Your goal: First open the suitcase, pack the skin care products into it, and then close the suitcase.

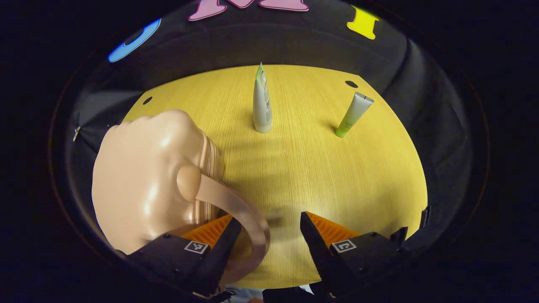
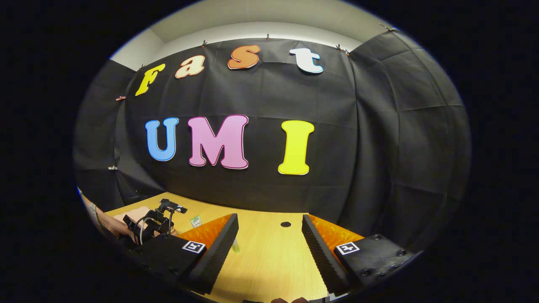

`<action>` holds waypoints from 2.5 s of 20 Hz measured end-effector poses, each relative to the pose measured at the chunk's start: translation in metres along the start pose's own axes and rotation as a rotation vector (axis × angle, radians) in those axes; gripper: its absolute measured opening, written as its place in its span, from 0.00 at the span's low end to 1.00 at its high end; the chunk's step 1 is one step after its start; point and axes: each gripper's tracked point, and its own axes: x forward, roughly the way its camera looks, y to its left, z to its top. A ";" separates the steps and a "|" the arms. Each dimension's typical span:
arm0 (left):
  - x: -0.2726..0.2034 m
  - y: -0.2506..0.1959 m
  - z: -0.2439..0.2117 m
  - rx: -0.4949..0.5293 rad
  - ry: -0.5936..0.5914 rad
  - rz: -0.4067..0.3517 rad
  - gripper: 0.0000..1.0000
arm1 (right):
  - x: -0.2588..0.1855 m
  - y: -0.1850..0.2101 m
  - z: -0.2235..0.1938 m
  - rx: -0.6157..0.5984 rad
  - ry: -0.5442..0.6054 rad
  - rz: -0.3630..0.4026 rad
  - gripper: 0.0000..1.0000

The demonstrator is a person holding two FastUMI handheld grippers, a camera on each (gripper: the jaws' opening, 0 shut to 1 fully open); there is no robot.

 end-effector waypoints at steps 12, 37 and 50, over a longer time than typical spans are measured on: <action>-0.145 0.046 0.060 -0.013 -0.008 -0.073 0.12 | 0.066 0.029 0.003 0.086 0.002 0.124 0.96; -0.005 0.565 0.016 -0.093 -0.136 0.352 0.20 | 0.053 0.211 0.012 0.025 0.094 -0.074 0.96; -0.165 0.497 0.113 -0.033 -0.715 0.212 0.98 | 0.032 0.214 0.005 -0.017 0.080 -0.099 0.97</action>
